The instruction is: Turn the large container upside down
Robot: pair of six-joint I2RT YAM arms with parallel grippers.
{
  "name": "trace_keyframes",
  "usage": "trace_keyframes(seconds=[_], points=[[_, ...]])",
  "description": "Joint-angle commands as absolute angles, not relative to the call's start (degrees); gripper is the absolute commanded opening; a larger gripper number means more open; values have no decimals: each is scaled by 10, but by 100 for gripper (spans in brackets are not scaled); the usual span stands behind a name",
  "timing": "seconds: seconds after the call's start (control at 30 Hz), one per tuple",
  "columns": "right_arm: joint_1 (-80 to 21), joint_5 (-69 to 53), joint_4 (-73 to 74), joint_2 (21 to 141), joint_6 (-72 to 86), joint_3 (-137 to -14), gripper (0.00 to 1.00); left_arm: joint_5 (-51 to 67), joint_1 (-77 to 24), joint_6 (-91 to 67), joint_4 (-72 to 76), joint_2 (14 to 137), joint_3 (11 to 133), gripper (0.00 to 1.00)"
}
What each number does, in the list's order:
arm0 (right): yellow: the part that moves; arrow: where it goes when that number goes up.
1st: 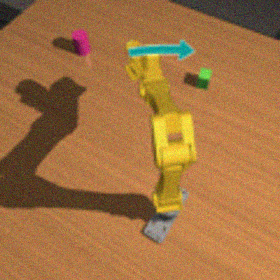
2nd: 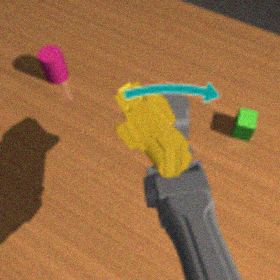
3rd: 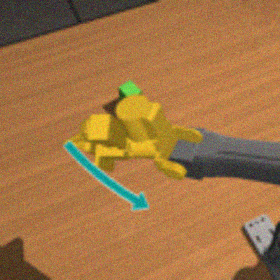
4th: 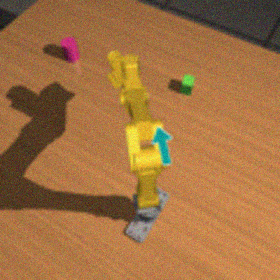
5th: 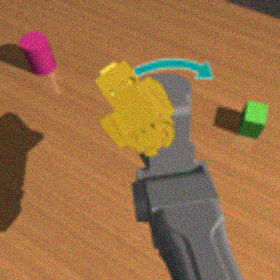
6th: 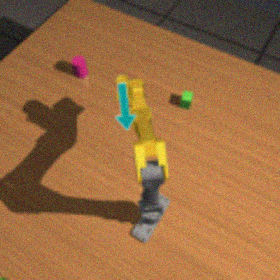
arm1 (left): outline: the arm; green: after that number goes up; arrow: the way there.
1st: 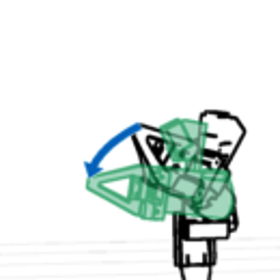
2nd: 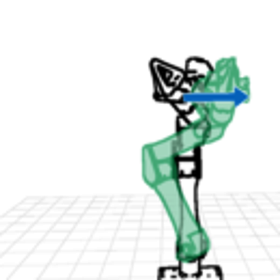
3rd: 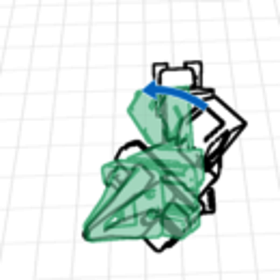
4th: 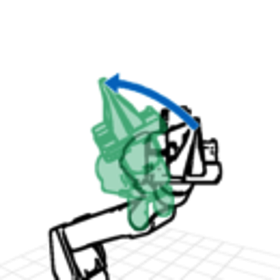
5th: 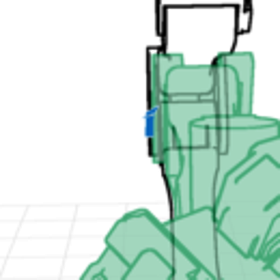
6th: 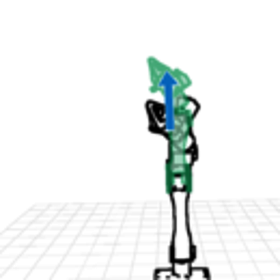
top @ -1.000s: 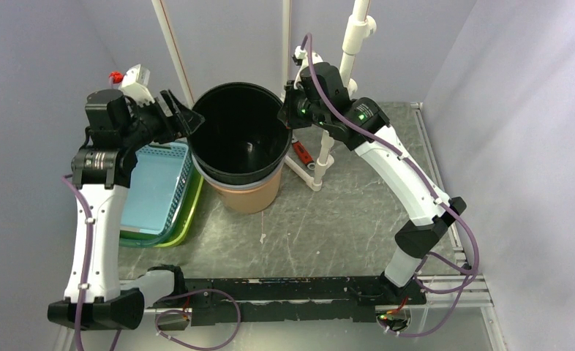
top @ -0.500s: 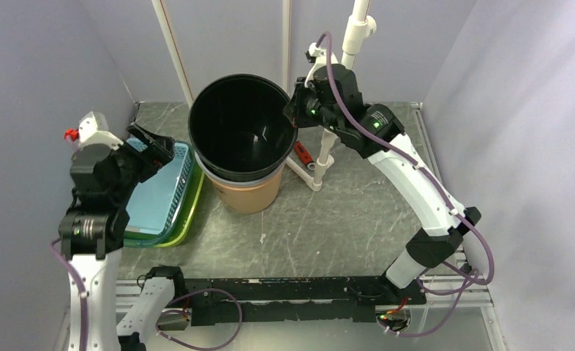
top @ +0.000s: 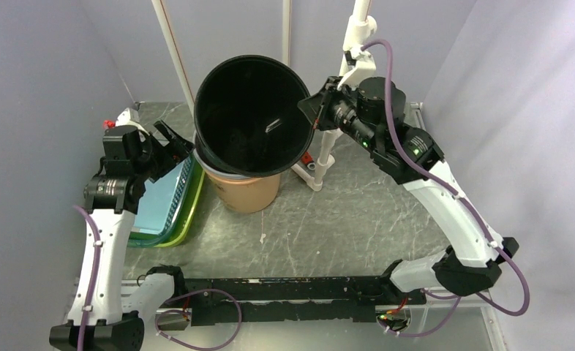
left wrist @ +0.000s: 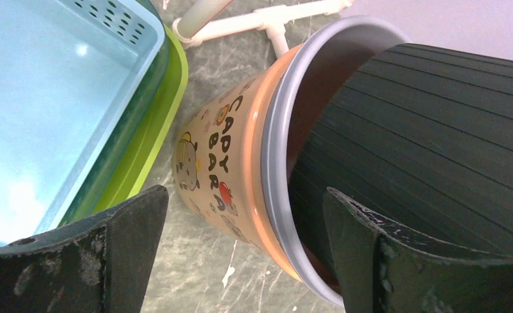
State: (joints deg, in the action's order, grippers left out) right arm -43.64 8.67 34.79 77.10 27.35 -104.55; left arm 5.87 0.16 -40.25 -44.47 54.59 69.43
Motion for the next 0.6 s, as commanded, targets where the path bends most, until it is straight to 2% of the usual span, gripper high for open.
trace_keyframes(seconds=[0.0, 0.57], points=[[-439, 51, 242, 725, 299, -1038, 0, 86, 3, -413, -441, 574, 701, 90], [-439, -9, 212, 579, 261, -959, 0, 80, 3, -393, -455, 589, 711, 92]])
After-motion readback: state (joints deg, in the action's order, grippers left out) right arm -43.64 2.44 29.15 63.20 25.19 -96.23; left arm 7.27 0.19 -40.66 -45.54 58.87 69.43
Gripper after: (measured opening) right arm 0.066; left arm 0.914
